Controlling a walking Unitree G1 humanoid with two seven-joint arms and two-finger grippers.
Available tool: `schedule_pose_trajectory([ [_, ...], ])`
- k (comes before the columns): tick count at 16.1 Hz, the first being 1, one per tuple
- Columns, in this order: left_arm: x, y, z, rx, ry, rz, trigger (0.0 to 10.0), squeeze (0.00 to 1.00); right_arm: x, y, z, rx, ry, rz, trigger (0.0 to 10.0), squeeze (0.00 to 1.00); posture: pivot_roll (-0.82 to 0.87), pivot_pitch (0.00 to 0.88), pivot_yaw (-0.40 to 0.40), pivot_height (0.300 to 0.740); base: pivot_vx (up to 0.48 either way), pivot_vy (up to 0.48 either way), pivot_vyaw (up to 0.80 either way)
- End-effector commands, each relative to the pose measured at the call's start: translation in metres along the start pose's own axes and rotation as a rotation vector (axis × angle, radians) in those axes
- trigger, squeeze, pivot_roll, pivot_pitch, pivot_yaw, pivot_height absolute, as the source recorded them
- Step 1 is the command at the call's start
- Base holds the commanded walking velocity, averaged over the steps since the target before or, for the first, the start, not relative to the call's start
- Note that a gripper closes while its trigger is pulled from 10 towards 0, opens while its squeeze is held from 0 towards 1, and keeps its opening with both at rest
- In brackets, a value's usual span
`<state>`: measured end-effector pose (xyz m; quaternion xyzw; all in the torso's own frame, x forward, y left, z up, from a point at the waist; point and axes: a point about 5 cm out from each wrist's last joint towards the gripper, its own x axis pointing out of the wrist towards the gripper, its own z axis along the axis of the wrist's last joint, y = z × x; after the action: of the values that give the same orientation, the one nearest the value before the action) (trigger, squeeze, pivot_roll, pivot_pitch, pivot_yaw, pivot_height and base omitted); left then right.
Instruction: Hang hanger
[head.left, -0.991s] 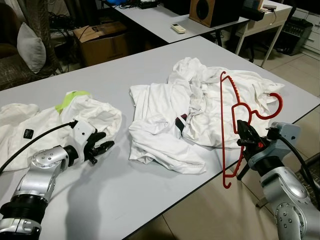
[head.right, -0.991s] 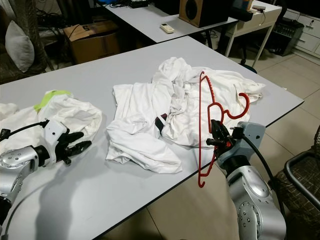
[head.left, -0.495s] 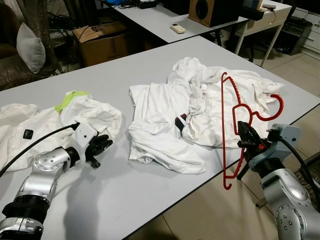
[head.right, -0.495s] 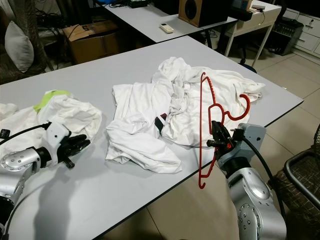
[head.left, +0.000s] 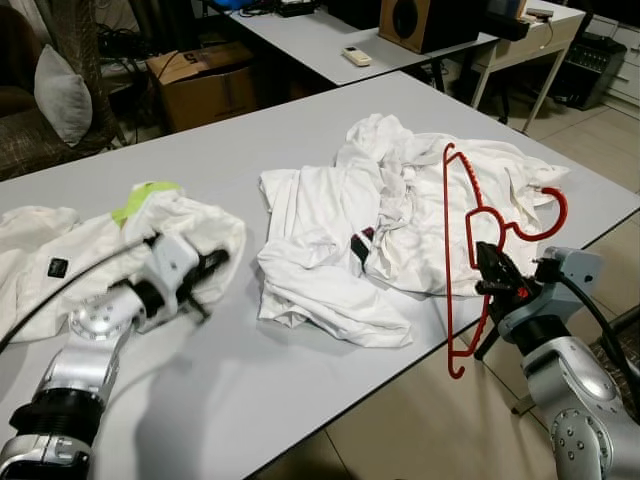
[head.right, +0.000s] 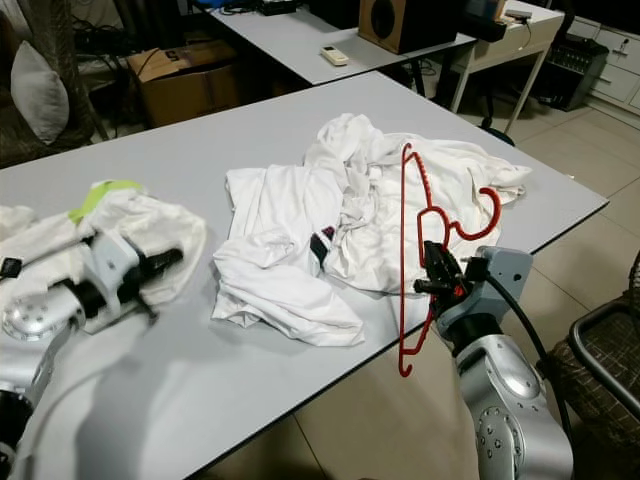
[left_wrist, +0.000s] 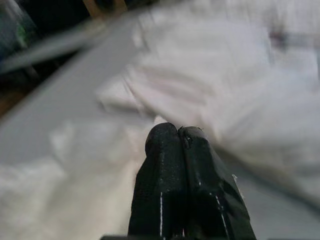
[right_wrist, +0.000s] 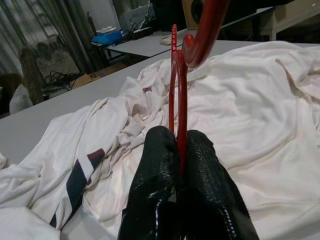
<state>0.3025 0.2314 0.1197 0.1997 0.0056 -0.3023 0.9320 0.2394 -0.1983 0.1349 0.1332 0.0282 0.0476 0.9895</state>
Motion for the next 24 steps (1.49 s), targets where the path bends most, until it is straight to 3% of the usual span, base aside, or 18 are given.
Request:
schedule_pose_trajectory([
  [1, 0.003, 0.013, 0.021, 0.026, -0.099, 0.051, 0.0, 0.0, 0.002, 0.0, 0.006, -0.006, -0.029, -0.001, 10.0, 0.0, -0.17, 0.0, 0.035, 0.74, 0.0, 0.0, 0.0],
  [4, 0.02, 0.047, 0.064, 0.107, -0.22, 0.156, 0.0, 0.0, 0.01, 0.001, 0.013, -0.016, -0.049, 0.014, 10.0, 0.0, -0.16, 0.0, 0.016, 0.74, 0.0, 0.0, 0.0],
  [5, 0.03, 0.069, 0.095, 0.158, -0.282, 0.186, 0.0, 0.0, 0.014, 0.002, 0.02, -0.025, -0.067, 0.023, 10.0, 0.0, -0.16, 0.0, 0.009, 0.74, 0.0, 0.0, 0.0],
  [6, 0.032, 0.08, 0.112, 0.18, -0.324, 0.204, 0.0, 0.0, 0.016, 0.002, 0.024, -0.028, -0.078, 0.026, 10.0, 0.0, -0.16, 0.0, 0.01, 0.74, 0.0, 0.0, 0.0],
  [8, 0.025, 0.108, 0.167, 0.19, -0.492, 0.269, 0.0, 0.0, 0.018, 0.0, 0.033, -0.029, -0.111, 0.016, 10.0, 0.0, -0.16, 0.0, 0.021, 0.74, 0.0, 0.0, 0.0],
  [9, 0.024, 0.112, 0.175, 0.202, -0.507, 0.245, 0.0, 0.0, 0.017, -0.002, 0.033, -0.023, -0.116, 0.002, 10.0, 0.0, -0.16, 0.0, 0.032, 0.74, 0.0, 0.0, 0.0],
  [11, 0.03, 0.104, 0.159, 0.208, -0.414, 0.155, 0.0, 0.0, 0.014, -0.001, 0.027, -0.015, -0.108, -0.007, 10.0, 0.0, -0.17, 0.0, 0.04, 0.74, 0.0, 0.0, 0.0],
  [13, 0.038, 0.094, 0.125, 0.197, -0.263, 0.104, 0.0, 0.0, 0.015, 0.002, 0.024, -0.01, -0.101, -0.007, 10.0, 0.0, -0.17, 0.0, 0.044, 0.74, 0.0, 0.0, 0.0],
  [15, 0.04, 0.091, 0.094, 0.216, -0.055, 0.088, 0.0, 0.0, 0.018, 0.005, 0.024, -0.011, -0.099, 0.003, 10.0, 0.0, -0.17, 0.0, 0.047, 0.74, 0.0, 0.0, 0.0],
  [16, 0.039, 0.095, 0.094, 0.222, -0.042, 0.121, 0.0, 0.0, 0.019, 0.005, 0.025, -0.014, -0.099, 0.005, 10.0, 0.0, -0.17, 0.0, 0.047, 0.74, 0.0, 0.0, 0.0],
  [17, 0.033, 0.12, 0.127, 0.265, -0.164, 0.306, 0.0, 0.0, 0.021, 0.004, 0.03, -0.02, -0.12, 0.0, 10.0, 0.0, -0.17, 0.0, 0.045, 0.74, 0.0, 0.0, 0.0],
  [18, 0.028, 0.128, 0.164, 0.257, -0.364, 0.351, 0.0, 0.0, 0.021, 0.003, 0.035, -0.016, -0.147, -0.012, 10.0, 0.0, -0.18, 0.0, 0.046, 0.74, 0.0, 0.0, 0.0],
  [19, 0.028, 0.128, 0.176, 0.244, -0.44, 0.335, 0.0, 0.0, 0.021, 0.002, 0.036, -0.014, -0.156, -0.018, 10.0, 0.0, -0.18, 0.0, 0.046, 0.74, 0.0, 0.0, 0.0],
  [20, 0.034, 0.117, 0.188, 0.23, -0.528, 0.212, 0.0, 0.0, 0.02, 0.001, 0.037, -0.01, -0.162, -0.027, 10.0, 0.0, -0.18, 0.0, 0.048, 0.74, 0.0, 0.0, 0.0],
  [21, 0.039, 0.11, 0.191, 0.233, -0.543, 0.152, 0.0, 0.0, 0.02, 0.0, 0.036, -0.009, -0.161, -0.03, 10.0, 0.0, -0.18, 0.0, 0.048, 0.74, 0.0, 0.0, 0.0],
  [22, 0.052, 0.093, 0.18, 0.236, -0.499, 0.057, 0.0, 0.0, 0.019, 0.001, 0.034, -0.008, -0.154, -0.031, 10.0, 0.0, -0.18, 0.0, 0.051, 0.74, 0.0, 0.0, 0.0],
  [24, 0.067, 0.075, 0.135, 0.252, -0.267, -0.003, 0.0, 0.0, 0.018, 0.003, 0.03, -0.008, -0.139, -0.028, 10.0, 0.0, -0.19, 0.0, 0.052, 0.74, 0.0, 0.0, 0.0],
])
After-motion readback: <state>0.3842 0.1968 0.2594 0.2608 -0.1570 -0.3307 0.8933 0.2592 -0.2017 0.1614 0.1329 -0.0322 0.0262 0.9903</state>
